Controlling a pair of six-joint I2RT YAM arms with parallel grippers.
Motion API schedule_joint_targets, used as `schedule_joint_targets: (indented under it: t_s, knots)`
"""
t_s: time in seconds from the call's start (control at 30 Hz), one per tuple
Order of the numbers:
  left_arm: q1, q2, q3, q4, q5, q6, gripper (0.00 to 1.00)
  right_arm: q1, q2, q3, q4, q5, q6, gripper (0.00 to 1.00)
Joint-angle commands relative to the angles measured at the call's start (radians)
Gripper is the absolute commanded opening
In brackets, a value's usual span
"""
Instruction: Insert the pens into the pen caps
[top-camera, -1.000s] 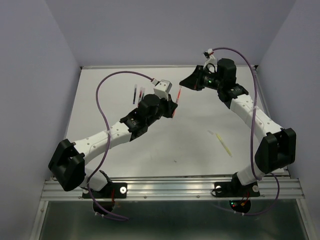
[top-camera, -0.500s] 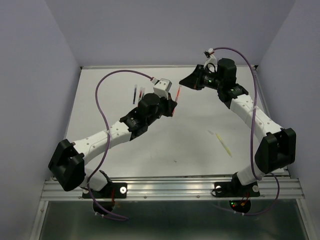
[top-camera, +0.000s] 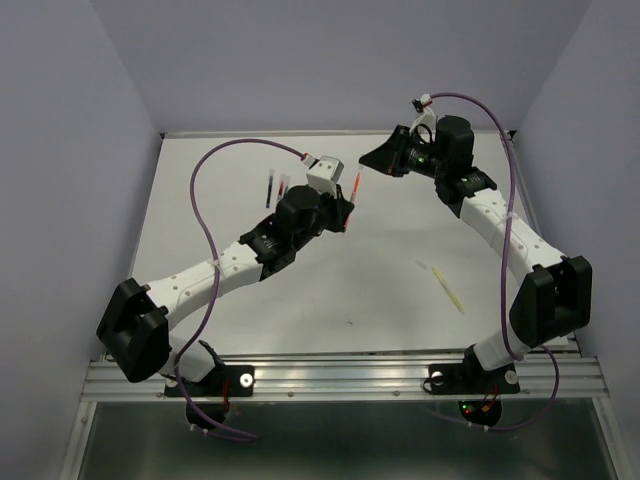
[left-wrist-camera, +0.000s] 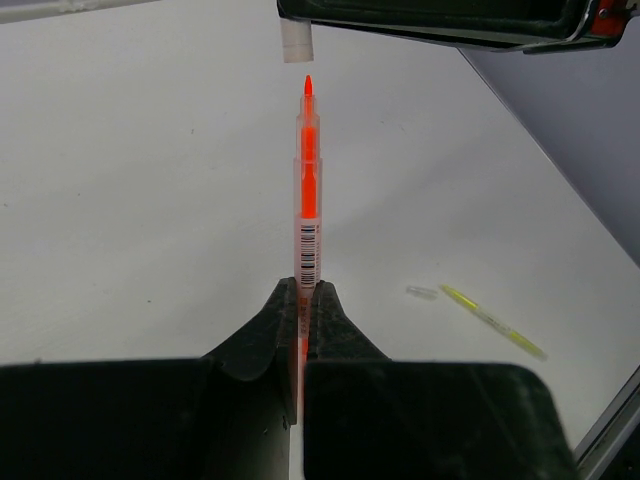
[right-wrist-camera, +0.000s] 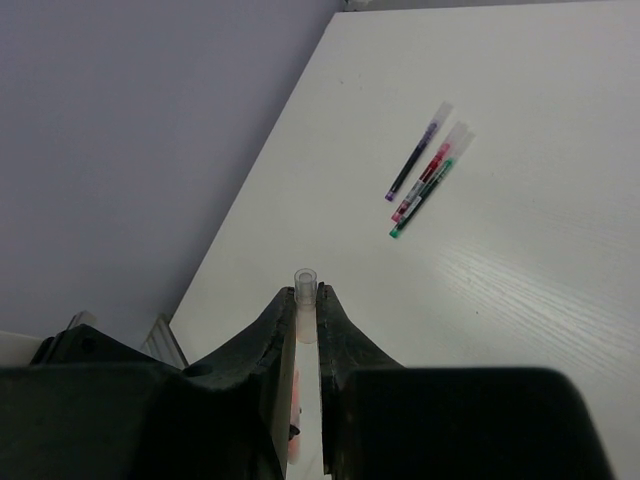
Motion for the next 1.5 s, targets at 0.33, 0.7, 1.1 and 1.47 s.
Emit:
schedule_joint_targets:
  t_s: [0.33, 0.7, 1.1, 1.47]
  knots:
    - [-0.005, -0.010, 0.036, 0.037, -0.010, 0.011, 0.00, -0.005, -0.039, 0.012, 0.092, -0.016, 0.028, 0.15]
    - [-0.005, -0.015, 0.036, 0.045, -0.023, 0.008, 0.00, -0.005, -0.048, -0.008, 0.092, -0.054, 0.023, 0.15]
    - [-0.005, -0.027, 0.035, 0.058, -0.026, 0.004, 0.00, -0.005, -0.064, -0.012, 0.085, -0.074, 0.008, 0.14]
    - [-0.005, -0.065, 0.006, 0.078, -0.012, 0.003, 0.00, 0.004, -0.048, -0.008, 0.081, -0.057, -0.011, 0.13]
